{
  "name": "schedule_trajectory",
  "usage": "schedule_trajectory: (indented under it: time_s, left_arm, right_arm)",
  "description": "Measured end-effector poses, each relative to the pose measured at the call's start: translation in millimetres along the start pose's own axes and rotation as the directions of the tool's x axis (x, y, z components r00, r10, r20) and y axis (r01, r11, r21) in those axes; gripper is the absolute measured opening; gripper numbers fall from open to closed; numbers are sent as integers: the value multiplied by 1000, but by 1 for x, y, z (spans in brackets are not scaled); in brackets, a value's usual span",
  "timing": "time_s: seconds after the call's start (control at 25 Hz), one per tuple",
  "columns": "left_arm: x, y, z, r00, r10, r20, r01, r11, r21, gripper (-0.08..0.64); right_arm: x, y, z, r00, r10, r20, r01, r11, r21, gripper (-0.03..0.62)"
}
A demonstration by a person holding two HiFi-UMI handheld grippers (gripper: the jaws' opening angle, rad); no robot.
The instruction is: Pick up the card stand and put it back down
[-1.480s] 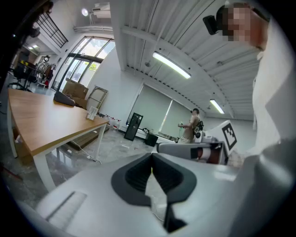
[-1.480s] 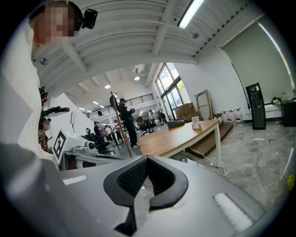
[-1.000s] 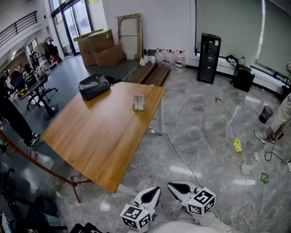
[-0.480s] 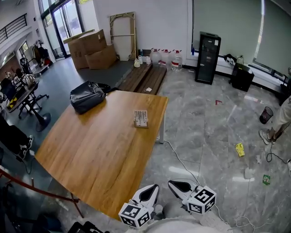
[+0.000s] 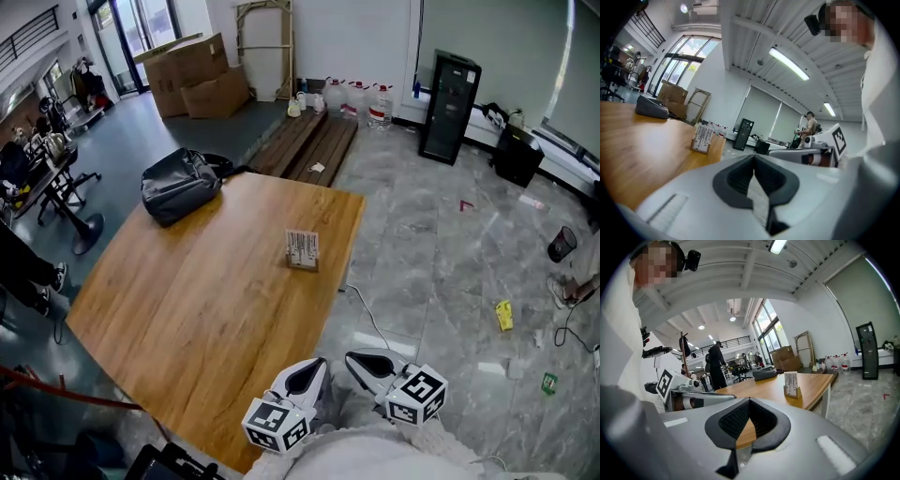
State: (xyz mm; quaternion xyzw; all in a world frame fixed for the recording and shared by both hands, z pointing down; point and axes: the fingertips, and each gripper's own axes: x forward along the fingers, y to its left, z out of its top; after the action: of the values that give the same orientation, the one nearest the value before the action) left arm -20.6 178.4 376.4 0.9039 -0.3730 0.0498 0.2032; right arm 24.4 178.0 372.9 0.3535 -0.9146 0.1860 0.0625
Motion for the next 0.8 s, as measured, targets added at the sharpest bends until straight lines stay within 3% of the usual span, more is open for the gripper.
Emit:
schedule_trajectory:
  time_s: [0.4,0.8]
  left_arm:
    - [93,76,54,995,86,42,-85,996,-30,8]
    - [120,107,57,985,172,2,-171,982,-81,8]
  right_arm:
    - [69,-91,54,992,116,-45,-118,992,-45,-2]
    - [102,-128,61,978,196,-77,-194,980,38,-2]
